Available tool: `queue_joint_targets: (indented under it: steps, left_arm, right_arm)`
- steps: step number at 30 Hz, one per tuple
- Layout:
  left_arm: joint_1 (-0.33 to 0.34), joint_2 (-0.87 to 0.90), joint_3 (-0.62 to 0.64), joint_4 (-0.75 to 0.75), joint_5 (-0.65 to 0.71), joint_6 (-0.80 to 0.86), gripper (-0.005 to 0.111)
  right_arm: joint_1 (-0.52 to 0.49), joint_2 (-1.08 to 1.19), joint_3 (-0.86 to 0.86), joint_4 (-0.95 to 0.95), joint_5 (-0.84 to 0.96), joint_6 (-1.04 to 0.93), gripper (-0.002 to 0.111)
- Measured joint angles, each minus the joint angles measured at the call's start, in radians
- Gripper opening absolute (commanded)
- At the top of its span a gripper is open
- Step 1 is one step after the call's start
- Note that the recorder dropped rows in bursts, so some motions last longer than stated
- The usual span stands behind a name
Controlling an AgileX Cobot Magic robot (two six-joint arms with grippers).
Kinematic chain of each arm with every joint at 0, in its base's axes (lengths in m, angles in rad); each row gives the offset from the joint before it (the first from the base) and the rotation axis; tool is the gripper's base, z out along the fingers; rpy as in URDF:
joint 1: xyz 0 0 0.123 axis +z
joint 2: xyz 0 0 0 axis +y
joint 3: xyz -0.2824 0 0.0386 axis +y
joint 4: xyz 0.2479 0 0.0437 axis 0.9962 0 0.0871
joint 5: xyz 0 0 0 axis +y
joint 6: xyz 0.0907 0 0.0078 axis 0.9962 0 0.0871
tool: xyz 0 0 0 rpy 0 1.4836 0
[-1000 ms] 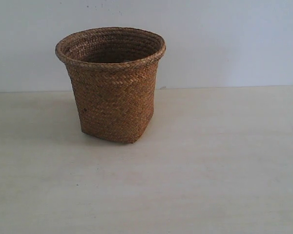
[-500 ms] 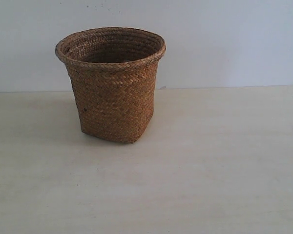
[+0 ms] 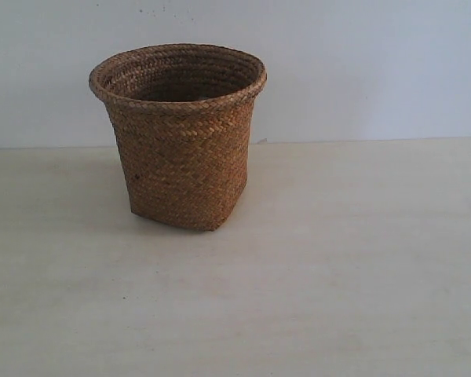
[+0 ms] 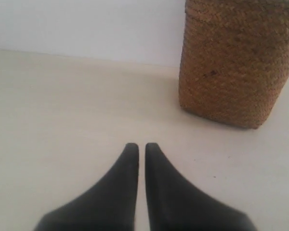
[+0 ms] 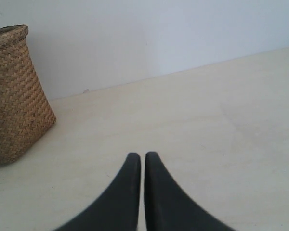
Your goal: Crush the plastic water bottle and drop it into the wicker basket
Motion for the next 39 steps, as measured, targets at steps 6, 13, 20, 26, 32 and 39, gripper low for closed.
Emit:
queue_joint_targets:
  steps: [6,13,20,26,32,39]
  left_arm:
    - [0.000,0.000,0.000,0.272,-0.037,-0.163,0.004]
    - [0.000,0.000,0.000,0.344,-0.045,-0.174,0.004]
    - [0.000,0.000,0.000,0.348,-0.045,-0.176,0.004]
    - [0.000,0.000,0.000,0.348,-0.045,-0.176,0.004]
    - [0.000,0.000,0.000,0.348,-0.045,-0.178,0.004]
    - [0.000,0.000,0.000,0.348,-0.045,-0.178,0.004]
  right_arm:
    - [0.000,0.000,0.000,0.000,0.000,0.000,0.000]
    - [0.000,0.000,0.000,0.000,0.000,0.000,0.000]
    - [0.000,0.000,0.000,0.000,0.000,0.000,0.000]
    - [0.000,0.000,0.000,0.000,0.000,0.000,0.000]
    - [0.000,0.000,0.000,0.000,0.003,-0.047,0.000]
    - [-0.054,0.000,0.004,0.018,-0.080,-0.122,0.000]
